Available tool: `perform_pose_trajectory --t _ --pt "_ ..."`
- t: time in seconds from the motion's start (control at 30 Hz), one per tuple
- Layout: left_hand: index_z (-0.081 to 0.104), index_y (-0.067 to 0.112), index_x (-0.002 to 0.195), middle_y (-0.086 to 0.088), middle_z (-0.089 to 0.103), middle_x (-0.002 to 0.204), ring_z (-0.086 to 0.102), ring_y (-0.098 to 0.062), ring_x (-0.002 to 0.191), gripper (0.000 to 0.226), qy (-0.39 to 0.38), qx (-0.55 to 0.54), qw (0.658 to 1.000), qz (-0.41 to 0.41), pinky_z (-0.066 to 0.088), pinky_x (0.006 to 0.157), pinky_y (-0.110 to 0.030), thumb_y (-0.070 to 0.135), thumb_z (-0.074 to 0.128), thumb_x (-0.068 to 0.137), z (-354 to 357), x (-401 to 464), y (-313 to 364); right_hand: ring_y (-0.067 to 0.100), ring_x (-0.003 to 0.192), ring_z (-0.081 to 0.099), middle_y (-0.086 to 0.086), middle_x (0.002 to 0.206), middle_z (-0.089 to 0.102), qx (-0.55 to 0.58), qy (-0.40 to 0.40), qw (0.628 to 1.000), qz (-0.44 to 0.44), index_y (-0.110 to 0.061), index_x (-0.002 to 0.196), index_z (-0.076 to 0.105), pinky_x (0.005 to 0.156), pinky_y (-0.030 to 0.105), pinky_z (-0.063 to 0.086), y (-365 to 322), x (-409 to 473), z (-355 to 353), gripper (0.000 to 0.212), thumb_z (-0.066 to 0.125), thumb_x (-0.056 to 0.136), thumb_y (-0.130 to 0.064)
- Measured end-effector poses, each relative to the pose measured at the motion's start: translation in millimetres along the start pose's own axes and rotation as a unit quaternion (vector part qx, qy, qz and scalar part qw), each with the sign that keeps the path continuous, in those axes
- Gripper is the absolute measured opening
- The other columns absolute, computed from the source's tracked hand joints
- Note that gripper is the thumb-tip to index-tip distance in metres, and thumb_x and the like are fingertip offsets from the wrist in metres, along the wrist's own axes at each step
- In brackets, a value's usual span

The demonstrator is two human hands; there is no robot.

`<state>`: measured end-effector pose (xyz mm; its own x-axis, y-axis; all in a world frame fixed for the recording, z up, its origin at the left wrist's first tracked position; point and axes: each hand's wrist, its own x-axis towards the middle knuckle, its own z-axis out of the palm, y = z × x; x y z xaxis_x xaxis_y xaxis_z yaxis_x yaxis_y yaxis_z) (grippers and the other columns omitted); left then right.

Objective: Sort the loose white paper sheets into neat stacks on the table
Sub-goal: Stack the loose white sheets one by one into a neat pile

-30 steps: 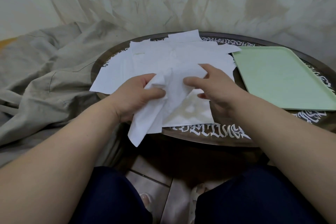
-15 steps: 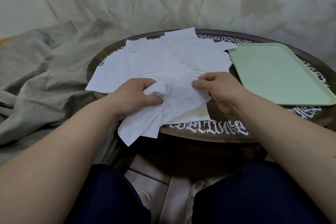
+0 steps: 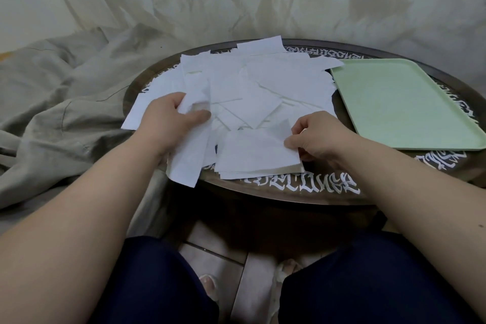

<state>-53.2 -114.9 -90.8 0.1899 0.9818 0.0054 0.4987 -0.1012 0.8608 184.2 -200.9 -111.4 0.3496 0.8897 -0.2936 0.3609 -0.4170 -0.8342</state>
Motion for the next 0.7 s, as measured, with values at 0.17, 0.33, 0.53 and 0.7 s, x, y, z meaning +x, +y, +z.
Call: perform_pose_trajectory --t 0.17,0.33,0.53,0.7 --pt "0.064 0.008 0.108 -0.013 0.070 0.104 0.067 -0.028 0.090 0.022 -0.093 -0.256 0.960 -0.065 0.055 0.082 -0.044 0.020 0.063 0.089 6.8 -9.4 12.2 0.015 0.076 0.054 -0.005 0.082 0.060 -0.156 0.128 0.975 -0.095 -0.015 0.088 0.060 0.070 0.031 0.044 -19.0 -8.6 -2.8 0.029 0.067 0.081 -0.043" --pt "0.055 -0.004 0.118 -0.022 0.064 0.117 0.063 -0.034 0.107 0.041 -0.115 -0.356 0.923 -0.091 0.045 0.096 -0.046 0.017 0.059 0.083 22.0 -12.3 28.8 0.017 0.075 0.061 0.004 0.091 0.069 0.124 -0.121 0.983 -0.053 -0.016 0.095 0.064 0.070 0.030 0.046 -31.6 -25.0 14.2 0.033 0.064 0.082 -0.046" --pt "0.058 0.007 0.112 -0.013 0.069 0.106 0.069 -0.026 0.088 0.022 -0.079 -0.321 0.940 -0.082 0.058 0.075 -0.037 0.001 0.054 0.092 33.7 -10.5 30.5 0.016 0.064 0.056 0.002 0.072 0.057 0.146 -0.169 0.974 -0.032 -0.015 0.079 0.058 0.056 0.023 0.042 -24.3 -20.3 17.3 0.014 0.071 0.082 -0.017" --pt "0.061 0.005 0.111 -0.014 0.070 0.106 0.068 -0.028 0.091 0.025 -0.062 -0.368 0.923 -0.090 0.055 0.082 -0.043 -0.002 0.055 0.088 32.6 -6.9 33.1 0.011 0.067 0.056 0.000 0.074 0.062 0.122 -0.157 0.978 -0.055 -0.016 0.070 0.060 0.065 0.026 0.045 -23.4 -14.5 17.9 0.015 0.069 0.082 -0.011"
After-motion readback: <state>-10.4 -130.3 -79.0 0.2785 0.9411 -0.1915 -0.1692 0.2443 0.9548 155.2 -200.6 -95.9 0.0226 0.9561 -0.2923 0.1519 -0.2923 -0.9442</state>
